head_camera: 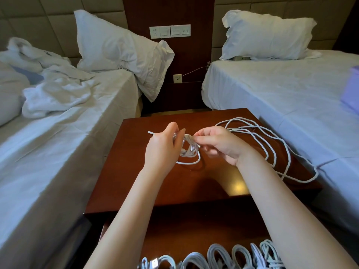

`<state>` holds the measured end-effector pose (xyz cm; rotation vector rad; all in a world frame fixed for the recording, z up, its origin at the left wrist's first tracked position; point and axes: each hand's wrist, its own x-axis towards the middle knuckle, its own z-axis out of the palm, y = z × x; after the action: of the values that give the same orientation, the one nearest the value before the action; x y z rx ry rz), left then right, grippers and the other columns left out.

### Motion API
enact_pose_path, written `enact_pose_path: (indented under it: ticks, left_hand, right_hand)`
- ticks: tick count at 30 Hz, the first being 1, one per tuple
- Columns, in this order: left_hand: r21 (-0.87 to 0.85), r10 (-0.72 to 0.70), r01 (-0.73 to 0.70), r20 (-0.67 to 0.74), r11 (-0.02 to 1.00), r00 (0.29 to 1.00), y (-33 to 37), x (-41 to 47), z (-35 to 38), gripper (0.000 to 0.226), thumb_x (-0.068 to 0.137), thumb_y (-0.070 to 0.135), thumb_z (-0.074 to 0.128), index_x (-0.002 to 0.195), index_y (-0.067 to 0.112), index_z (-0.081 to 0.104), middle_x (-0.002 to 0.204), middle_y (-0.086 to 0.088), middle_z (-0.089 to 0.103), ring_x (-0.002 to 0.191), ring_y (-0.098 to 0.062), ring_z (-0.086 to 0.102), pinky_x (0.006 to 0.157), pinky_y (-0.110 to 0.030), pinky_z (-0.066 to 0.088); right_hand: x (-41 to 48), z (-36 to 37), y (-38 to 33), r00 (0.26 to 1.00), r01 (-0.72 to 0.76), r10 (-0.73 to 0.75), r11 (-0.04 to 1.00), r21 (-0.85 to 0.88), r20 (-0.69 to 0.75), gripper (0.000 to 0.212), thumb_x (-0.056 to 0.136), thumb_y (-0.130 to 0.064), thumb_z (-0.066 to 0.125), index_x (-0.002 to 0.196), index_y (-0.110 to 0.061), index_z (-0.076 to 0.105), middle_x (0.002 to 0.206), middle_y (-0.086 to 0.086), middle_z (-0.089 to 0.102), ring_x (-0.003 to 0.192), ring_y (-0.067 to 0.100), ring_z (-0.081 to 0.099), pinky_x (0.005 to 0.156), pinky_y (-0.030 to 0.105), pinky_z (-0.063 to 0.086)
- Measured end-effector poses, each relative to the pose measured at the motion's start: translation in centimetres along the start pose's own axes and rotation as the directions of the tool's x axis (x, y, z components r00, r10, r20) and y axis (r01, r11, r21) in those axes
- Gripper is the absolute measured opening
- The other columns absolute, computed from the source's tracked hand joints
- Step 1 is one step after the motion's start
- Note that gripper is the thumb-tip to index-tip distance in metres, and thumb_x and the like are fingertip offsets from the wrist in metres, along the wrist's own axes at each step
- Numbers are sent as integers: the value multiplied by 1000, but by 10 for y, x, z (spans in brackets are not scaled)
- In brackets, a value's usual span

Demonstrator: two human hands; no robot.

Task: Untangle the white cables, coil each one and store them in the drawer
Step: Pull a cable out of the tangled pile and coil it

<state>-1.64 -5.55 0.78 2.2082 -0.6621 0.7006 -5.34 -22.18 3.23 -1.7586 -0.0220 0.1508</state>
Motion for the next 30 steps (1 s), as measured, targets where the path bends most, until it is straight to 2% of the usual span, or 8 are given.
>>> enact_pose_path:
  ticks: [4,7,14,19,23,26,28,30]
  left_hand:
    - [-18,-27,26,-3,999,1000,-1,0,2,18,97,20,52,82,15,44,51,16,36,37,-5,34,42,-8,33]
    - [-74,-73,74,12,994,997,0,-1,5,20,98,20,51,82,12,44,50,12,39,37,-6,35,40,-11,31]
    - [-226,-209,211,33,951,977,3,2,4,19,100,17,47,82,10,43,65,8,50,51,3,52,44,-8,35]
    - [-251,-218,213,9,944,976,3,3,3,20,99,15,48,80,9,44,62,6,50,52,6,52,44,-9,35]
    - [-320,-290,266,-29,909,957,6,5,2,22,99,17,48,79,11,44,61,3,51,47,-2,49,42,-11,35]
    - [-381,-332,315,24,869,943,6,6,1,25,100,21,47,75,20,43,64,0,55,53,-12,53,43,-13,37]
    - [-400,-345,354,97,845,933,7,6,0,21,100,23,47,79,21,46,69,-1,59,54,-9,55,45,-15,41]
    - [-425,-342,374,153,824,927,7,5,-1,17,100,21,47,83,17,47,72,-3,62,51,-4,55,47,-16,43]
  right_hand:
    - [0,1,2,1000,18,-18,999,42,10,11,93,-18,64,97,-7,65,67,4,60,48,8,48,47,17,41]
    - [1,8,3,996,82,-81,996,30,-40,11,89,-17,69,95,-11,62,66,-2,65,49,6,52,49,17,44]
    - [3,22,5,969,148,-198,944,-295,-146,24,88,-28,70,98,-19,52,76,2,66,49,2,53,51,18,45]
    - [3,23,2,969,121,-185,934,-337,-162,20,90,-32,67,95,-14,59,72,-1,67,51,4,59,50,17,47]
    - [5,27,4,951,157,-234,929,-335,-203,23,92,-35,63,84,-14,67,67,-2,65,57,5,54,56,24,45]
    - [5,28,6,945,173,-243,939,-296,-217,26,94,-36,60,82,-13,66,71,0,66,58,6,51,60,28,42]
    - [6,27,6,943,172,-243,940,-296,-225,27,95,-34,58,82,-12,64,74,3,66,63,13,56,63,33,46]
    - [7,26,7,935,179,-265,926,-333,-237,24,95,-31,58,83,-12,63,82,7,68,78,21,64,72,37,52]
